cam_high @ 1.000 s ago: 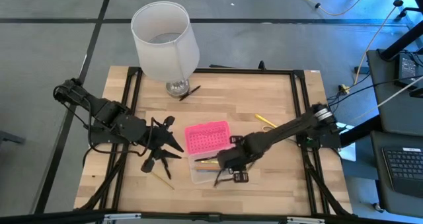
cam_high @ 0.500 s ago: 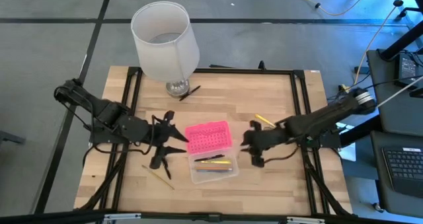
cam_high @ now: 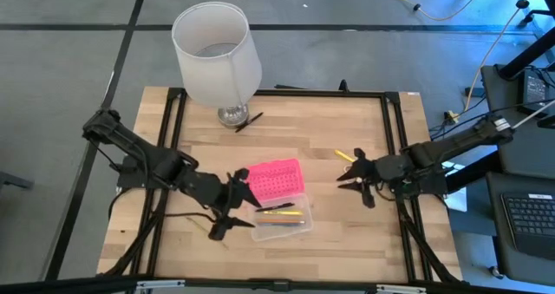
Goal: Pick & place school supplies into a supply box
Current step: Put the black pen into the transparent supply box
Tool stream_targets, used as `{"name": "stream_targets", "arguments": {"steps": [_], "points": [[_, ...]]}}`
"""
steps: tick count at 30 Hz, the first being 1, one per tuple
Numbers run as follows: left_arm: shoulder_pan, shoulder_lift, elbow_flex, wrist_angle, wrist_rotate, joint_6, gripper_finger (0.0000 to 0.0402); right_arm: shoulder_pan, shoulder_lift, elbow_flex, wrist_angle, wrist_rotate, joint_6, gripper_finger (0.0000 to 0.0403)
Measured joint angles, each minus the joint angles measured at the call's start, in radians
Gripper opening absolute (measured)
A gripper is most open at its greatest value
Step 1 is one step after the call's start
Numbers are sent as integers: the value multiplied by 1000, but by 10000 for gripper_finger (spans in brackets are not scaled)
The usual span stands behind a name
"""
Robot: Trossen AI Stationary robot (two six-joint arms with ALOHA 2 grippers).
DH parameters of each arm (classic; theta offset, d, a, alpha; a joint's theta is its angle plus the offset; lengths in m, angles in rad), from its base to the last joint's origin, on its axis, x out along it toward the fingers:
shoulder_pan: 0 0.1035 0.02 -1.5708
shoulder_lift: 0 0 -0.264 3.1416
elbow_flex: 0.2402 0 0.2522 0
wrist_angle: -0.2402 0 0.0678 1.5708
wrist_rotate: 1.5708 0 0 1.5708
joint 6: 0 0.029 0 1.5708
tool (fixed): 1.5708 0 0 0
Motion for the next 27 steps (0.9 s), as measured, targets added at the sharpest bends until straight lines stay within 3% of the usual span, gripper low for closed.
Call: {"name": "stream_targets", "arguments": {"steps": [7, 13, 17, 21, 27], "points": [[-7, 59, 0, -2, 71, 0, 238, 0, -91, -66, 70, 1, 12, 108], [-6, 106, 0, -3, 35, 0, 237, 0, -94, -72, 81, 5, 5, 108], [-6, 160, 0, -13, 39, -3, 237, 0, -94, -72, 82, 73, 5, 108], [-6, 187, 0, -160, 121, -25, 237, 0, -94, -72, 81, 113, 5, 108], [-24, 187, 0, -460, 94, -119, 237, 0, -94, -72, 81, 113, 11, 108]]}}
